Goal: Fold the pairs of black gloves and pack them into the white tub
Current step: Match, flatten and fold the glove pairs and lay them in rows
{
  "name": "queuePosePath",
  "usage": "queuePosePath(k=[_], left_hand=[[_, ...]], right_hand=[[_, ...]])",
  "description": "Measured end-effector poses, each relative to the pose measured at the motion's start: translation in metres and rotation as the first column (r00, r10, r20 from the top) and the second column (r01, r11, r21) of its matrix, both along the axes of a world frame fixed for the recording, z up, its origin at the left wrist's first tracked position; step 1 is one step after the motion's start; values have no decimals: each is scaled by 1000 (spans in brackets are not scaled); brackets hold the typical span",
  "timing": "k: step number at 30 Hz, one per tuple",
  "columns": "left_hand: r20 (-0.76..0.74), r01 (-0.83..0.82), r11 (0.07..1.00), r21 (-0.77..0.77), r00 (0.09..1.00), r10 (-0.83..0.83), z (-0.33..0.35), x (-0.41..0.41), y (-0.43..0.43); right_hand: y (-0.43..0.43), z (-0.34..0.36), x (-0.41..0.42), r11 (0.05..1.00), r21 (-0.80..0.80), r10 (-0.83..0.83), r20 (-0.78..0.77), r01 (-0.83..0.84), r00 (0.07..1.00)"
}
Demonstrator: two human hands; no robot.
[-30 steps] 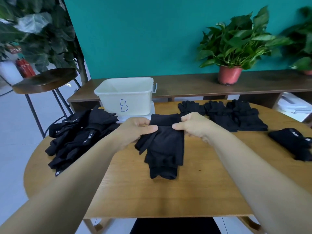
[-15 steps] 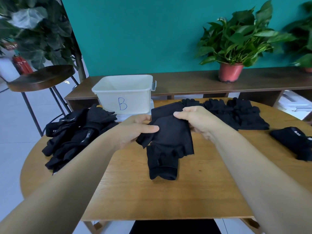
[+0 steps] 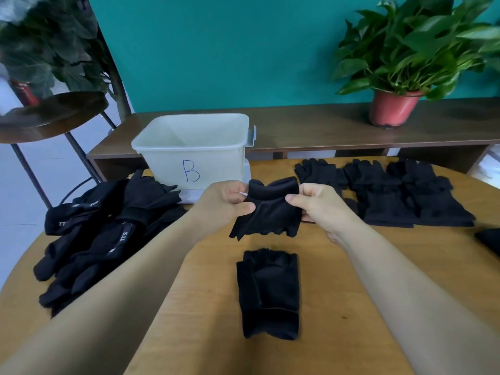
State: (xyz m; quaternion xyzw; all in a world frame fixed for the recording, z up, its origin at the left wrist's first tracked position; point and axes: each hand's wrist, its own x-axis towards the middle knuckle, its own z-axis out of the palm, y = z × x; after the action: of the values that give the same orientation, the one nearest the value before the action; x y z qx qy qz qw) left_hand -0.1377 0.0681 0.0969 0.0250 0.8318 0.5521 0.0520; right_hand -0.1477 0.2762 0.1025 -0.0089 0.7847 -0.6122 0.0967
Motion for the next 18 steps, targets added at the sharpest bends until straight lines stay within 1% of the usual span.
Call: queuePosePath(k=[5,9,12,18], left_hand=[[-16,11,1000,-29,1000,-11,-18,-17,-3],[-30,14,1000,-10,999,-14,-24,-19,-3],[-48,26,1000,-14,998,-27,-26,-9,-3],[-143,61,995,-82,987,-72,-31,29,-4]], right_hand=[[-2,-23,-21,1000,10,1,4,-1,1000],[1,-33,-24,1000,-5,0,-13,0,1000],[4,-35,-16,1000,-9,14,-32,-15,999],[9,-40,16,997,10,75,-70,-74,995]])
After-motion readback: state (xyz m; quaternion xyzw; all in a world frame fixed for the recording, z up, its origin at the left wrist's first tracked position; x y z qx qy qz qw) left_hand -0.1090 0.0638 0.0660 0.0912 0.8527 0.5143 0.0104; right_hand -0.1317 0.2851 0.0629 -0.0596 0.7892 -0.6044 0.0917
